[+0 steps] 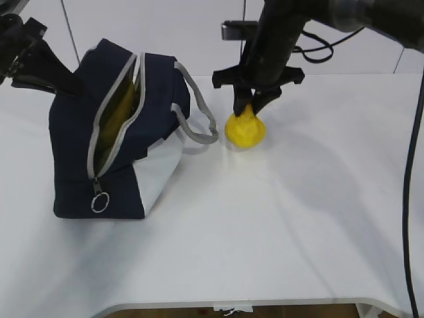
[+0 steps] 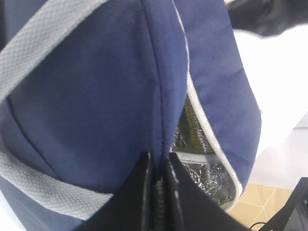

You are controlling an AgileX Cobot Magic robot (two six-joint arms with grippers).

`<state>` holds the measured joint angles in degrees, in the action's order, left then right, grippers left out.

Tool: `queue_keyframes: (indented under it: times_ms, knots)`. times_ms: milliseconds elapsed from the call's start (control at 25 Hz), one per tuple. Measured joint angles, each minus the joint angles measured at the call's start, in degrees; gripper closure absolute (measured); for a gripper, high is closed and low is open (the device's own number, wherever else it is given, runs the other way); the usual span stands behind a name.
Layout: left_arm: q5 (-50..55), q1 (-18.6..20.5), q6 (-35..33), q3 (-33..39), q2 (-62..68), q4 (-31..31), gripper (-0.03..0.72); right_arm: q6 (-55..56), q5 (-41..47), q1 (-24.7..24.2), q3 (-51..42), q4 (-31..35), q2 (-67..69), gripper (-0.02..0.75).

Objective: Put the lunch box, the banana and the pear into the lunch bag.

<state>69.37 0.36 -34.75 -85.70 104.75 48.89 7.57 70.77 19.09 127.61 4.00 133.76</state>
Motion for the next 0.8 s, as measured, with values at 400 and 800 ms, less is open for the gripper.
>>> queue_keyframes:
  times_ms: [400, 800]
  knots:
    - [0.00, 0.00, 0.00, 0.00, 0.00, -0.51, 0.676, -2.70, 1.00, 0.00, 9.50, 7.38, -3.91, 0.489]
    - [0.00, 0.00, 0.00, 0.00, 0.00, -0.61, 0.676, -9.57, 1.18, 0.00, 9.53, 28.56, -7.00, 0.490]
